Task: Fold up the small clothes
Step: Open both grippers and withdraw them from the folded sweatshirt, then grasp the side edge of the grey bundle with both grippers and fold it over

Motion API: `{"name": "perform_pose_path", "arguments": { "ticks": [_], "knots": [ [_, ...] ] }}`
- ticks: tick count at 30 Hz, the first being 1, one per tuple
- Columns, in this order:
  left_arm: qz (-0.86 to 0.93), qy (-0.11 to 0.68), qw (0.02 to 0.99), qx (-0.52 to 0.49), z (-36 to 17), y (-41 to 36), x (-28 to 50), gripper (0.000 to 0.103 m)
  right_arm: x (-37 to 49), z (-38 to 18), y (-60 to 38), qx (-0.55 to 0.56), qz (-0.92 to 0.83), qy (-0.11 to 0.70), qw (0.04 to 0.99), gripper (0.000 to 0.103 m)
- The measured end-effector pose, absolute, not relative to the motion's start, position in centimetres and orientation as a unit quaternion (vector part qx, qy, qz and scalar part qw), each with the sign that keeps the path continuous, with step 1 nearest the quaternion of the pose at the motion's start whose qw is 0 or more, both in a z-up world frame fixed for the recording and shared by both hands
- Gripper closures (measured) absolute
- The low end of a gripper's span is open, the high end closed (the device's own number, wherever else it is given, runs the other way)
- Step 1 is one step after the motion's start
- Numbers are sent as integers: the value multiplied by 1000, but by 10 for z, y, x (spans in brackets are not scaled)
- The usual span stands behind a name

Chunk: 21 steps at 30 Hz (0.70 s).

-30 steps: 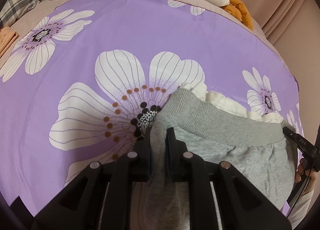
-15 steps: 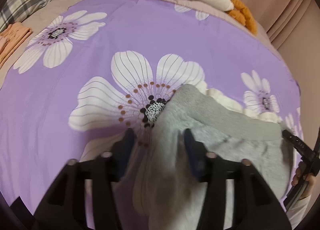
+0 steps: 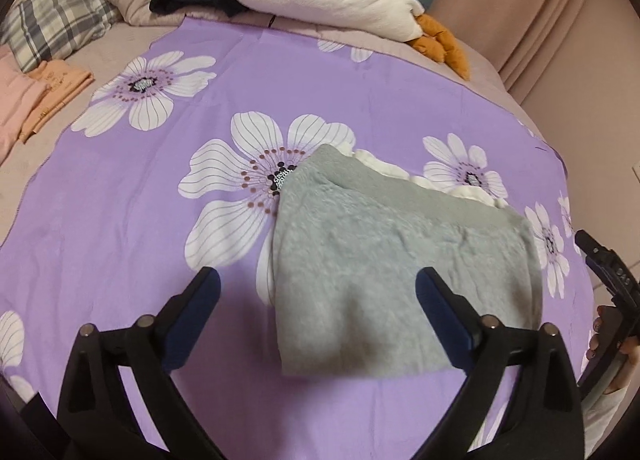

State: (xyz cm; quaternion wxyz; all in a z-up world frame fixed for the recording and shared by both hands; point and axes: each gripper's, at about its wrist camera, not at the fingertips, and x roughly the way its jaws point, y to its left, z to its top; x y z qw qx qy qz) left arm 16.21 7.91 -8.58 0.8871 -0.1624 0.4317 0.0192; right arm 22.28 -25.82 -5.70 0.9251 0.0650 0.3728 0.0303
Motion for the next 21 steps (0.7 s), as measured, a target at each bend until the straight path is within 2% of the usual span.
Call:
{"name": "perform_pose_path", "arguments": {
  "ticks": [6, 14, 21],
  "knots": [
    [19, 430, 888, -160, -92, 69, 138, 0, 184, -55, -260, 99, 52, 363, 925, 3],
    [24, 477, 860, -181, -138, 65, 127, 1, 156, -109, -277, 162, 34, 408, 898, 3],
    [7, 486, 847, -216, -160, 65, 131, 3, 150, -143, -289, 203, 30, 434, 877, 3]
  ]
}}
